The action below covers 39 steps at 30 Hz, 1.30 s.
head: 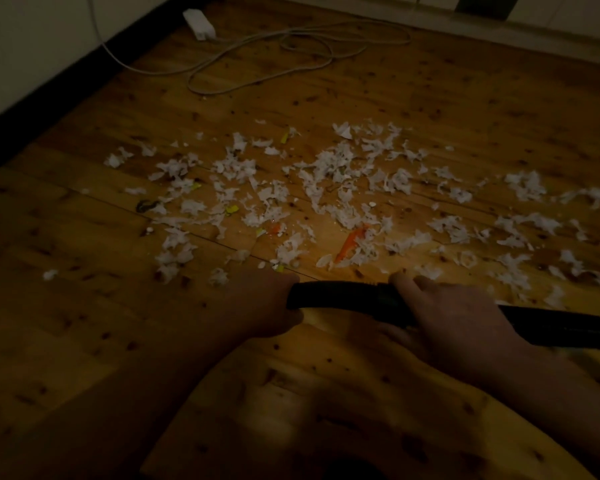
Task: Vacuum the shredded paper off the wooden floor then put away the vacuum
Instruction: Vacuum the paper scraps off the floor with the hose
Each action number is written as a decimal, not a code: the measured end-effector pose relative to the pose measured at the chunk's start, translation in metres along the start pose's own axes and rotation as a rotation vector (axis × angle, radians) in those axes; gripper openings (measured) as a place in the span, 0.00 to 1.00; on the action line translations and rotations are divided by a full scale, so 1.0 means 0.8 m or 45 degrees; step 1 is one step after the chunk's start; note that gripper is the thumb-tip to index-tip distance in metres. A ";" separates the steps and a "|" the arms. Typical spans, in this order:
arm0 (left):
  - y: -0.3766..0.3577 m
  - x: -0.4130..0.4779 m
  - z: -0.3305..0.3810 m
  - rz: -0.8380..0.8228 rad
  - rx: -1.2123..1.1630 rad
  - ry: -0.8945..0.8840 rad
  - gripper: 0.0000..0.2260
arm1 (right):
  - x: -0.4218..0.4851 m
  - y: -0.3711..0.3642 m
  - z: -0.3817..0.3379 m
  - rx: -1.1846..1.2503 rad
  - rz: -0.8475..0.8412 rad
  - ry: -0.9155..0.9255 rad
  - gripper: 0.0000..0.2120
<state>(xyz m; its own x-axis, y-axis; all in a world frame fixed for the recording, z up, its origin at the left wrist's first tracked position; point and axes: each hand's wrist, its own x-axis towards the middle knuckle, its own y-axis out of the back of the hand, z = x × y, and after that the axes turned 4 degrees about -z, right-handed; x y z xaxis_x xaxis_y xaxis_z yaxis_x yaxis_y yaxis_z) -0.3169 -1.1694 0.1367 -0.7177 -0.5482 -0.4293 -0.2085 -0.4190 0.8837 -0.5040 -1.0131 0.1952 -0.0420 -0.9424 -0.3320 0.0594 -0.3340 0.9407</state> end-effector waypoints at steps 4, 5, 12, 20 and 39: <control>0.008 -0.001 -0.009 0.212 0.122 0.033 0.18 | 0.016 0.009 0.002 0.074 -0.032 -0.017 0.22; 0.005 -0.002 -0.013 0.253 0.135 0.051 0.21 | 0.022 0.008 0.000 0.152 -0.057 -0.030 0.21; -0.035 -0.046 -0.044 0.472 -0.135 0.205 0.23 | 0.036 -0.025 -0.024 0.539 -0.075 -0.171 0.17; -0.092 -0.101 -0.101 0.347 -0.202 0.154 0.09 | -0.003 -0.077 -0.069 0.554 -0.226 -0.278 0.18; -0.001 -0.103 -0.163 -0.116 -0.189 0.268 0.21 | 0.012 -0.127 -0.117 1.296 -0.296 -0.675 0.17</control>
<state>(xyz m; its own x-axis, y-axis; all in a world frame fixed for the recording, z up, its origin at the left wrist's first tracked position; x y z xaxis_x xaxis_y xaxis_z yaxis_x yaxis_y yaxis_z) -0.1708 -1.2178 0.1469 -0.5436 -0.6352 -0.5486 -0.1550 -0.5664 0.8094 -0.4168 -0.9903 0.0896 -0.3713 -0.6542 -0.6589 -0.8204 -0.1011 0.5628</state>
